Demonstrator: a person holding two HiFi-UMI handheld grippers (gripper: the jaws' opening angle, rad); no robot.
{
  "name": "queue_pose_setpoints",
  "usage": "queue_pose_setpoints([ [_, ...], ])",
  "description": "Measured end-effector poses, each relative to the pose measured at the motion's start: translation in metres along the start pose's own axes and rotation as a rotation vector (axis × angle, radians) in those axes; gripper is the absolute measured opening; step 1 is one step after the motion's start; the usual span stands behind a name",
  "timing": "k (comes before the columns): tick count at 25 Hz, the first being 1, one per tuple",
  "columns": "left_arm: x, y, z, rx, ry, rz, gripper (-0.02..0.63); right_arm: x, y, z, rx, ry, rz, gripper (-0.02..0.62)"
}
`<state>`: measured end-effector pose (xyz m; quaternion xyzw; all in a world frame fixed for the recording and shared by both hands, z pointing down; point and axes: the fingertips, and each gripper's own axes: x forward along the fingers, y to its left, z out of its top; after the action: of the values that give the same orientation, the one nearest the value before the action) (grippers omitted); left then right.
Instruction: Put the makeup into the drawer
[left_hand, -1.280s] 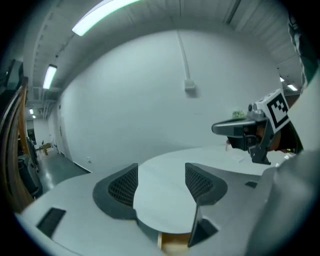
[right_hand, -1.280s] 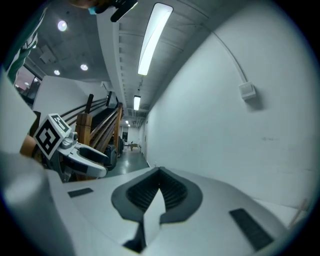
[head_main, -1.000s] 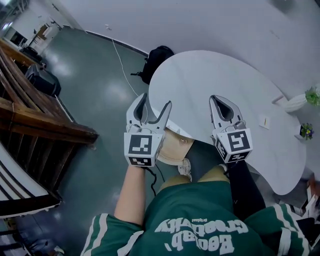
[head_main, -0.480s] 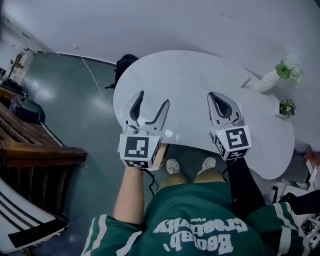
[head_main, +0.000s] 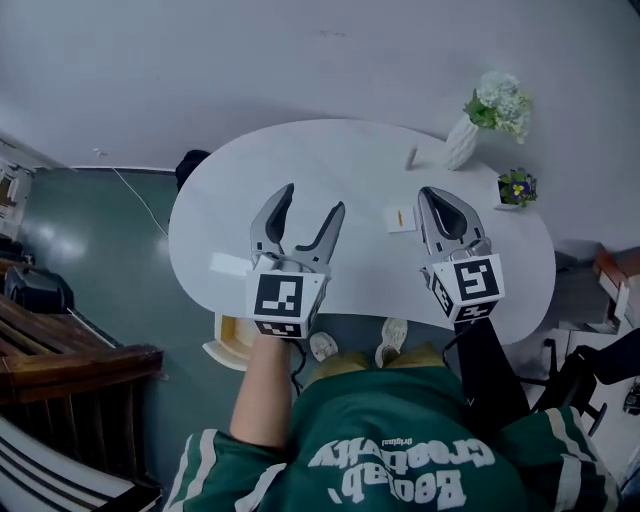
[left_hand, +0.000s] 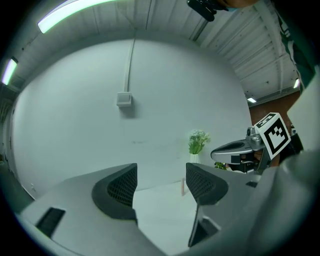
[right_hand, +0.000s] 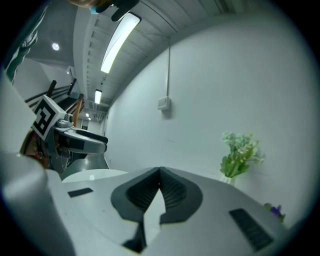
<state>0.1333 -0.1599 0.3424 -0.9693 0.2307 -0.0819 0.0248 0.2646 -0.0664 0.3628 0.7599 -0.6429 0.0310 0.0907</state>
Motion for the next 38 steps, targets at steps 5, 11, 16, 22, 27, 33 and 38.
queue_pose_setpoints([
  [5,0.039,-0.048,0.009,0.005,-0.017,-0.053,0.310,-0.018,-0.056,-0.011,0.007,0.000,-0.050,0.005],
  [11,0.075,-0.091,-0.013,0.000,0.078,-0.167,0.291,-0.031,-0.093,-0.021,0.015,0.004,-0.069,0.005],
  [16,0.103,-0.128,-0.063,0.110,0.293,-0.361,0.293,-0.041,-0.108,-0.033,0.025,0.017,-0.073,0.005],
  [22,0.120,-0.177,-0.140,0.356,0.560,-0.666,0.334,-0.054,-0.123,-0.045,0.045,0.028,-0.087,0.005],
  [27,0.134,-0.191,-0.188,0.494,0.708,-0.782,0.339,-0.068,-0.138,-0.056,0.059,0.042,-0.118,0.005],
  [33,0.147,-0.199,-0.225,0.590,0.836,-0.871,0.352,-0.085,-0.154,-0.068,0.071,0.062,-0.164,0.005],
  [38,0.156,-0.194,-0.253,0.643,0.931,-0.905,0.376,-0.095,-0.170,-0.077,0.082,0.075,-0.196,0.005],
])
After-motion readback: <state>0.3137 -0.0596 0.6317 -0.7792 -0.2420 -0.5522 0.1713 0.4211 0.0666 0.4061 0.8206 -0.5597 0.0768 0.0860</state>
